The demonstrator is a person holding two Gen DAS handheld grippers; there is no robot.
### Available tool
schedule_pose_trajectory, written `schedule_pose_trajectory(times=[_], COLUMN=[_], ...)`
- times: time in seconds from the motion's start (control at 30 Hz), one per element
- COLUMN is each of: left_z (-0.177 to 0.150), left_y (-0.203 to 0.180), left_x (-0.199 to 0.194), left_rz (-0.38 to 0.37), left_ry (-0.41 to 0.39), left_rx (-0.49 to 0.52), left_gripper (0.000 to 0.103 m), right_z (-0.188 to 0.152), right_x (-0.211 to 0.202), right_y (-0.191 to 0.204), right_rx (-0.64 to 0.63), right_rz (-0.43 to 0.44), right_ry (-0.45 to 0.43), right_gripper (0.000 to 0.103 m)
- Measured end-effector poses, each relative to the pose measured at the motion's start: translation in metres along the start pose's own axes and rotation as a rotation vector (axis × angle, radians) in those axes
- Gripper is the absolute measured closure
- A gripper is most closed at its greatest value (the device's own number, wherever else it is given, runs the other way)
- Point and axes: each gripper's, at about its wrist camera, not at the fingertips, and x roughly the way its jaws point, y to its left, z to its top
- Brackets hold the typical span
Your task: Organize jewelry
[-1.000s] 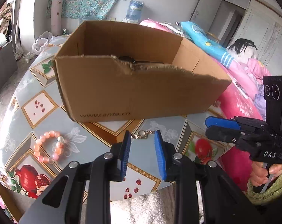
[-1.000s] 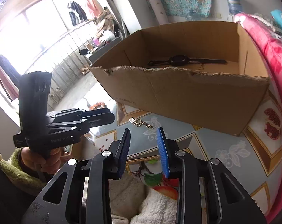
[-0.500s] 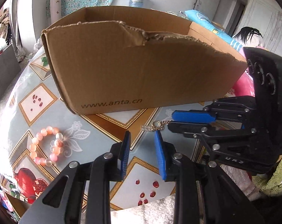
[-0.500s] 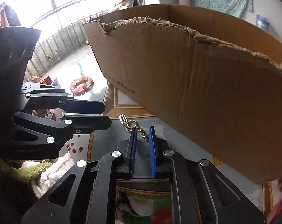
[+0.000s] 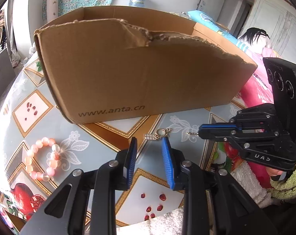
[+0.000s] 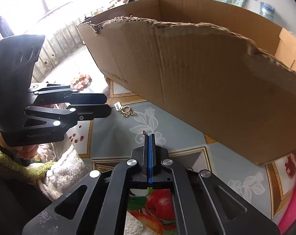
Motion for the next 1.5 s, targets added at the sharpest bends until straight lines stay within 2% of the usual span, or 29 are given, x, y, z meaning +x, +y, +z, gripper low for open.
schedule_pose_trajectory(times=[0.1, 0.33, 0.57, 0.67, 0.8, 1.0, 1.03, 1.07, 1.1, 1.5], left_z=[0.0, 0.004, 0.013, 0.016, 0.018, 0.016, 0.015, 0.016, 0.016, 0.002], left_y=[-0.005, -0.017, -0.028, -0.032, -0.033, -0.035, -0.036, -0.037, -0.037, -0.026], left_x=[0.001, 0.007, 0.019, 0.022, 0.024, 0.024, 0.023, 0.023, 0.023, 0.004], left_rz=[0.002, 0.027, 0.08, 0.104, 0.102, 0.102, 0.104, 0.1, 0.092, 0.046], left_ry=[-0.002, -0.005, 0.015, 0.022, 0.026, 0.029, 0.028, 0.026, 0.033, 0.047], left_rx=[0.029, 0.071, 0.146, 0.176, 0.176, 0.202, 0.204, 0.204, 0.198, 0.127], left_gripper=[0.078, 0.078, 0.078, 0.082, 0.087, 0.088, 0.09, 0.102, 0.103, 0.103], right_z=[-0.01, -0.021, -0.028, -0.029, -0.031, -0.034, -0.033, -0.034, -0.032, -0.035], right_x=[-0.016, -0.032, -0.026, -0.023, -0.03, -0.034, -0.037, -0.038, -0.039, -0.047], right_y=[-0.012, -0.034, -0.032, -0.028, -0.036, -0.042, -0.043, -0.044, -0.046, -0.054], right_rx=[0.055, 0.199, 0.22, 0.221, 0.226, 0.238, 0.239, 0.24, 0.241, 0.265], right_rz=[-0.012, 0.024, 0.044, 0.053, 0.062, 0.069, 0.069, 0.07, 0.071, 0.07], right_ry=[-0.009, -0.072, -0.079, -0.081, -0.086, -0.095, -0.095, -0.096, -0.096, -0.112], right_gripper=[0.103, 0.103, 0.103, 0.103, 0.103, 0.103, 0.103, 0.103, 0.103, 0.103])
